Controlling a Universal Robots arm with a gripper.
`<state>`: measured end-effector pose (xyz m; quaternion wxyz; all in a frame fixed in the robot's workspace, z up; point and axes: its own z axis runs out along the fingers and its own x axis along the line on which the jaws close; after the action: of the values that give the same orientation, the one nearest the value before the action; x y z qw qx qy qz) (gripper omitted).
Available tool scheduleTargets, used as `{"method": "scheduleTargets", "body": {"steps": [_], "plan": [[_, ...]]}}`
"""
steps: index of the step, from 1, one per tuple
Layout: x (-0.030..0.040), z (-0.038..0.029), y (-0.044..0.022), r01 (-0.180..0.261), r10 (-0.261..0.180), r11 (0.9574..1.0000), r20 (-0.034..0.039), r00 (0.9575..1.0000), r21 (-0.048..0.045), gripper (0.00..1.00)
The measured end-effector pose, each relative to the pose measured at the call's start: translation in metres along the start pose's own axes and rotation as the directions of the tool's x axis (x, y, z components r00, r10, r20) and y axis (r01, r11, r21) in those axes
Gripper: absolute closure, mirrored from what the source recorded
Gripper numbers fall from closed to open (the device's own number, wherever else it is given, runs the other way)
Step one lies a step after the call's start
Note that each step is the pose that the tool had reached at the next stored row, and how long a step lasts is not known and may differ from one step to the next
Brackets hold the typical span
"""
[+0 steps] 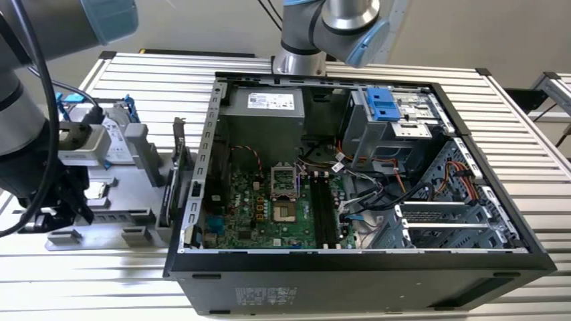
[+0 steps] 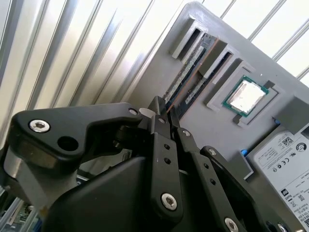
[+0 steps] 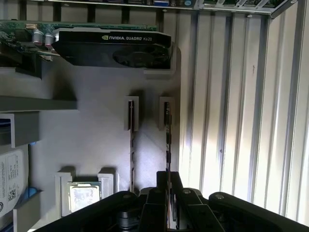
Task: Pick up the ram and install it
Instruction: 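Pick up the ram and move it above insertion slot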
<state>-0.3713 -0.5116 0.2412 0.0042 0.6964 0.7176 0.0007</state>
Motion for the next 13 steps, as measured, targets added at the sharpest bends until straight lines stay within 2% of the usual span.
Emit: {"method": "scheduleTargets", "body": {"steps": [13], "plan": [[-0.0001,-0.0108,0.0001,-0.021,0.021,0.9998,-0.0027,0.9998,0.0001,1.00]]}}
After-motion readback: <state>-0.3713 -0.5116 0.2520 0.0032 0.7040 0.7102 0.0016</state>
